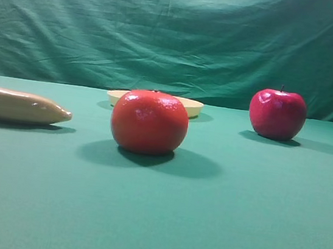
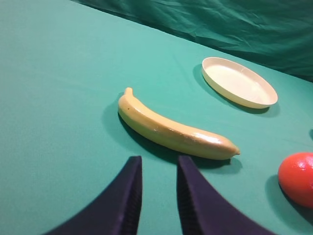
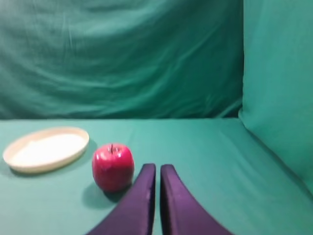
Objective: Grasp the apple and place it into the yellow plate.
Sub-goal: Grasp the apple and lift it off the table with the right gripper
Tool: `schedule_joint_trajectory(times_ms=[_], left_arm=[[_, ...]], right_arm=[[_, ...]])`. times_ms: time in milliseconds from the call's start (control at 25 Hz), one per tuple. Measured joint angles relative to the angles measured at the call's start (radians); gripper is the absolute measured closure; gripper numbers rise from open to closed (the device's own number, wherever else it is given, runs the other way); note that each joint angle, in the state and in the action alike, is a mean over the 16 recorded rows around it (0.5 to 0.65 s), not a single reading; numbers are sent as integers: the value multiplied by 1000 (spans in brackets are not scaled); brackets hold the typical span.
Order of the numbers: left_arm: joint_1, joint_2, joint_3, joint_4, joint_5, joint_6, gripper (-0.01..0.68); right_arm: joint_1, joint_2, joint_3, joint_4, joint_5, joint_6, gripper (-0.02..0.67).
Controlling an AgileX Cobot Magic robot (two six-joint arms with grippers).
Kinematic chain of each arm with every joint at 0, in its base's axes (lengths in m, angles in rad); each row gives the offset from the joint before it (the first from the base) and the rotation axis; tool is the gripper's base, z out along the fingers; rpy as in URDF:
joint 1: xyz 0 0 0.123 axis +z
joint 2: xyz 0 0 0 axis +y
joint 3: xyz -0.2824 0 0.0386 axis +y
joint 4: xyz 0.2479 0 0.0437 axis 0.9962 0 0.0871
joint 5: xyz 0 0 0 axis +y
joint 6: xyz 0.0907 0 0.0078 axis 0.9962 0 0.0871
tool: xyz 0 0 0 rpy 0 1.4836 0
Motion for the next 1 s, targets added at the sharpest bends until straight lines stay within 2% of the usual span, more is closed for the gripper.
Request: schedule_joint_trajectory(times_ms=[200,680,1000], left_arm=[[0,0,0,0,0,0,516],[0,0,0,0,0,0,516],[0,0,0,0,0,0,516]], right_arm=[[0,172,-146,2,81,-24,649],[4,667,-478,2,290,-182,649],[58,926,-667,2,385,-234,649]])
